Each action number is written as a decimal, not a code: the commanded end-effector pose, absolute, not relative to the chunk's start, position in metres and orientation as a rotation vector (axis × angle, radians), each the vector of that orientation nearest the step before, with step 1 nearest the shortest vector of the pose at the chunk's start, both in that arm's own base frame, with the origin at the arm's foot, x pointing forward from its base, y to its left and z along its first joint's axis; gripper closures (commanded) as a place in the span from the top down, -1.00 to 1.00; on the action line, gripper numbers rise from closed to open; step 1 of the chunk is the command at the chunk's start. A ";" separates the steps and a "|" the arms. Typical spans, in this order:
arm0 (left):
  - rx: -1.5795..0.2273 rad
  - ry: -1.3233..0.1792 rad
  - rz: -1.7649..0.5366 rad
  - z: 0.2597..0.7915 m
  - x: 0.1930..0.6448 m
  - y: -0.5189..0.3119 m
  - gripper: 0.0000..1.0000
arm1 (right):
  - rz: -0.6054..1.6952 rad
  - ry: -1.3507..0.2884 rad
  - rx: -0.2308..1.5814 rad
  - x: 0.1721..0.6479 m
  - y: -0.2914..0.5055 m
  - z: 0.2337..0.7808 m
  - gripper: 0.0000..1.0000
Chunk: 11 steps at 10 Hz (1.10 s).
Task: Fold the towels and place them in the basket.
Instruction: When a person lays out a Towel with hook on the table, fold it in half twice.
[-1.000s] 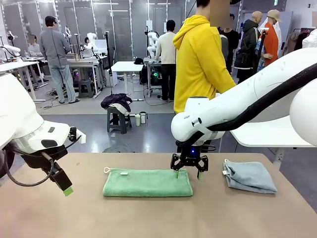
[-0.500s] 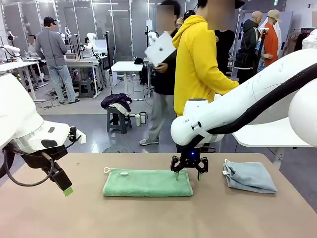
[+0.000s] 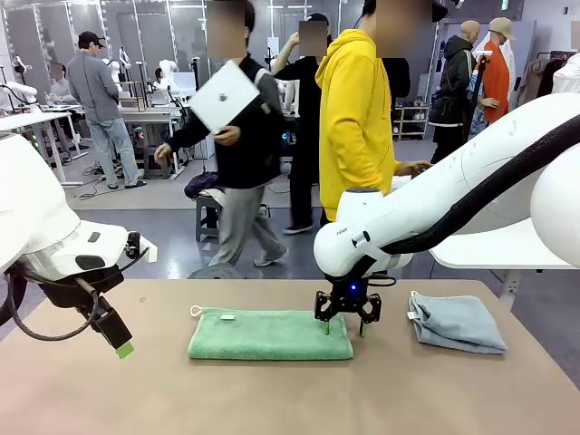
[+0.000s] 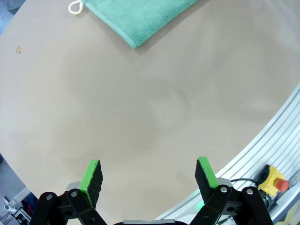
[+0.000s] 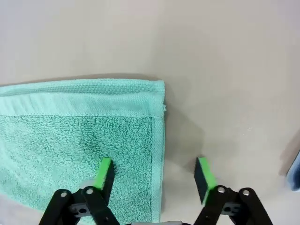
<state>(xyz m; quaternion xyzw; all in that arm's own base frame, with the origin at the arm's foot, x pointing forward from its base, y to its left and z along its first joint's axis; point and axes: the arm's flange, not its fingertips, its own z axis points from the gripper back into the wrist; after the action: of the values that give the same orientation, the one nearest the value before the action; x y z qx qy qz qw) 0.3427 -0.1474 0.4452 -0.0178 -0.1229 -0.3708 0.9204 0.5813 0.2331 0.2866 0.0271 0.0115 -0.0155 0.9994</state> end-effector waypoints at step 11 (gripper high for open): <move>-0.033 -0.262 -0.765 0.444 0.345 -0.148 1.00 | -0.037 -0.042 0.071 0.561 0.230 0.302 -1.00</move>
<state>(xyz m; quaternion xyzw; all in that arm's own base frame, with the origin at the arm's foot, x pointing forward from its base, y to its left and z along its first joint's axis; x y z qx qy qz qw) 0.3427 -0.1473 0.4452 -0.0179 -0.1228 -0.3707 0.9204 0.5715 0.2353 0.2998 0.0345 -0.0055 -0.0134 0.9993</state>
